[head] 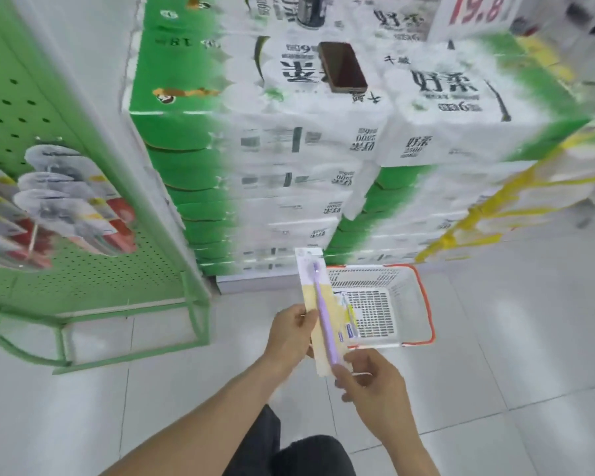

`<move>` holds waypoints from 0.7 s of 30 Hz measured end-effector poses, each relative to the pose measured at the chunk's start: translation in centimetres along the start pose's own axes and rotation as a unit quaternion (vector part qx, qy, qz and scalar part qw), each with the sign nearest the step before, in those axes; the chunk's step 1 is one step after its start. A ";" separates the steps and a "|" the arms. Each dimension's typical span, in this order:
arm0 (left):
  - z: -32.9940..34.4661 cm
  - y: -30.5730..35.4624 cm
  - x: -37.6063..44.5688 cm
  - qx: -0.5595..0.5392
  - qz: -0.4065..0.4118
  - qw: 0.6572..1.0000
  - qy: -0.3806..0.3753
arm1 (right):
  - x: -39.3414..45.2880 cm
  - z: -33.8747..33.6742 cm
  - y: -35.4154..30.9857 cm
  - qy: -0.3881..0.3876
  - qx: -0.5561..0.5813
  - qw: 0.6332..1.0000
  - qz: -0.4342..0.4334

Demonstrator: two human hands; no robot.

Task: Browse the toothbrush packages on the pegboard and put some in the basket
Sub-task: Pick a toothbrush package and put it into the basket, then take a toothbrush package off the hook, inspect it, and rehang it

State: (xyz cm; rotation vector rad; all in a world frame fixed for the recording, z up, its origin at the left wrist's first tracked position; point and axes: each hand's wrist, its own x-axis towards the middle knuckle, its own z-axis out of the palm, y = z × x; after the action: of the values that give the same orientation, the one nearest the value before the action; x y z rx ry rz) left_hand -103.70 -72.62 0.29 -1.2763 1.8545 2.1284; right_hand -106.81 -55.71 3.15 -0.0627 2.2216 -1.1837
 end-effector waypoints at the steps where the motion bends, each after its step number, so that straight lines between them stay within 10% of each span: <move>1: 1.8 -0.1 1.5 -0.001 0.000 1.000 -0.002 | 1.8 -1.0 0.6 0.004 0.018 1.000 0.004; 10: 14.8 -4.2 10.9 0.011 -0.099 0.992 -0.074 | 18.6 -8.1 11.9 -0.014 0.253 0.958 0.134; 21: 22.7 -17.4 23.4 -0.021 -0.139 0.988 0.056 | 43.9 -10.1 31.6 0.002 0.236 0.938 0.254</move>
State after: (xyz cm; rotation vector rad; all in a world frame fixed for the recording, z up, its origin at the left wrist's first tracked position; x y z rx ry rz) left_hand -122.33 -59.52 -28.80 -1.5870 1.5626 1.9973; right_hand -140.41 -43.10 -38.58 0.6680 1.7382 -1.3625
